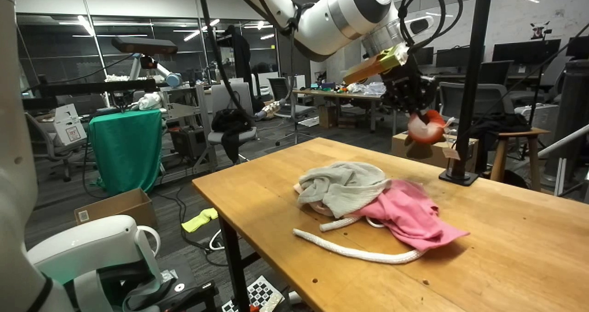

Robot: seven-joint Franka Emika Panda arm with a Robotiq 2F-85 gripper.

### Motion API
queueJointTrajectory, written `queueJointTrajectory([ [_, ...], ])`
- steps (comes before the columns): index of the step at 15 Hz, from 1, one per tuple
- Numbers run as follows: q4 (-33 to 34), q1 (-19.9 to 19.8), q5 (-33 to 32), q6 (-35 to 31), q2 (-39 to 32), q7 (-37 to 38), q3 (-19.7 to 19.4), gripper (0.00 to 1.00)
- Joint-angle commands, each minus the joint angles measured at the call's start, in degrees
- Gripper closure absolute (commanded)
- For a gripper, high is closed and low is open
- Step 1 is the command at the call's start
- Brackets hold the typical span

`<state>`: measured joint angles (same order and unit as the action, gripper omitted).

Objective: Spread the objects across on the table

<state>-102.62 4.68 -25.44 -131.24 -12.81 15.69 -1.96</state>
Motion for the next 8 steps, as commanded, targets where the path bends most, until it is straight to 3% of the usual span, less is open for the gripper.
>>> queueJointTrajectory([
  [1,-1.7,-0.4,-6.9,-4.8,2.2,7.0,-3.2,0.90],
  [8,-3.7,-4.2,-16.7,-4.7,3.2,18.7,-8.8,0.90],
])
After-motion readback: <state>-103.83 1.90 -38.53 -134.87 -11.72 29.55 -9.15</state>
